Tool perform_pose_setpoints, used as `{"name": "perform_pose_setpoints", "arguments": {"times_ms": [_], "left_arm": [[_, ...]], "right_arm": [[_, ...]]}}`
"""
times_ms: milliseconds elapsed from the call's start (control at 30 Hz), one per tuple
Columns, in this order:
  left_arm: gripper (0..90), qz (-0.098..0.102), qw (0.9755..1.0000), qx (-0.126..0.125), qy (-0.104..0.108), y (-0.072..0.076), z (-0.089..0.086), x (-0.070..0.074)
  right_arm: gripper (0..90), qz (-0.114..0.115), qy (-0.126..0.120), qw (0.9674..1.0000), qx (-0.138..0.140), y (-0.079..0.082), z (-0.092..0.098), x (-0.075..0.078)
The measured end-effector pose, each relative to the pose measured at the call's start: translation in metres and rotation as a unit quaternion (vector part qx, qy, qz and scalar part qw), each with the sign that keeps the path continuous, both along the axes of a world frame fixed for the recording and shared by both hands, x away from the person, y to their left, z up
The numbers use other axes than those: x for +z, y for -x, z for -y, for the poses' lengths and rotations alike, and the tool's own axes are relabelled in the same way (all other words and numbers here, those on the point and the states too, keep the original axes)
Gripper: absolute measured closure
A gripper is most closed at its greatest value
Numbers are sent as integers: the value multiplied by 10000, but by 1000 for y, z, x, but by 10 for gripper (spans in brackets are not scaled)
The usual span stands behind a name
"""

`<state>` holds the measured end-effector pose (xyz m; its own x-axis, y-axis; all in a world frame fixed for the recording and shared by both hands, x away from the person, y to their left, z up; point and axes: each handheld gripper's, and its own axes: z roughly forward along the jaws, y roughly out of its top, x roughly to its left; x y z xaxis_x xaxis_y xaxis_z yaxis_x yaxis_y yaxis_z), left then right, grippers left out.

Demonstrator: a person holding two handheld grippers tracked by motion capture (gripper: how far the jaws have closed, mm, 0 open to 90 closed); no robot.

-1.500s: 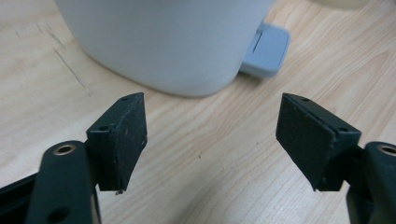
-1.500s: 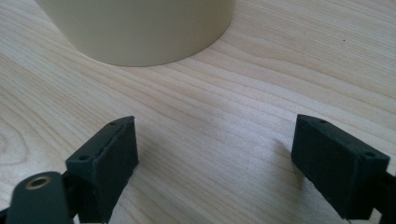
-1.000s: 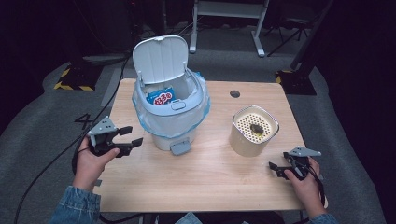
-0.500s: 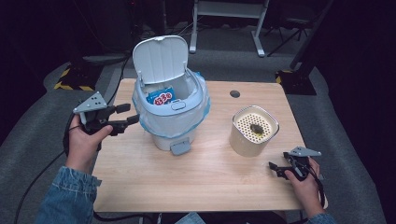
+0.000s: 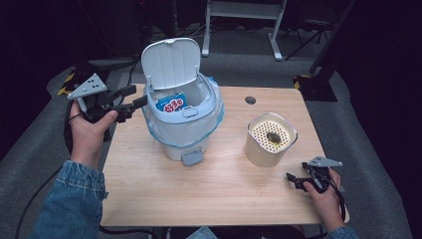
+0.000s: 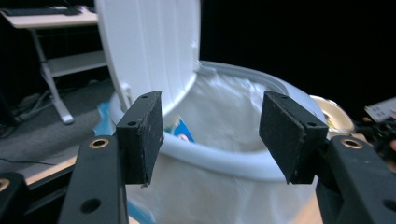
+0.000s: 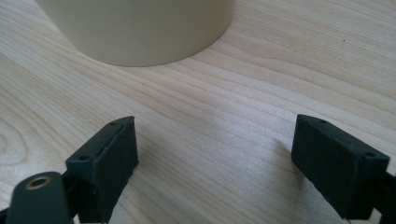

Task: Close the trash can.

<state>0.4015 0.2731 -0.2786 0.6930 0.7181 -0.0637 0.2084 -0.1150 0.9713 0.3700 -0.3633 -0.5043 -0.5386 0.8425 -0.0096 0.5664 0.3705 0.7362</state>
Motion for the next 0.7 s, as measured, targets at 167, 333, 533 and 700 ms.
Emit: {"name": "perform_pose_setpoints", "arguments": {"times_ms": [167,333,533,700], "left_arm": [[409,99,9998,181,-7,-11,4,9],[410,103,9993,369,-32,-26,5,17],[412,26,9992,389,-132,-45,5,22],[405,-28,9991,391,-157,-59,5,26]], "right_arm": [[146,-1,0,10000,-1,0,0,0],[146,-1,-5,10000,-1,0,0,0],[146,0,0,10000,-1,0,0,0],[146,0,0,10000,0,0,0,0]]}}
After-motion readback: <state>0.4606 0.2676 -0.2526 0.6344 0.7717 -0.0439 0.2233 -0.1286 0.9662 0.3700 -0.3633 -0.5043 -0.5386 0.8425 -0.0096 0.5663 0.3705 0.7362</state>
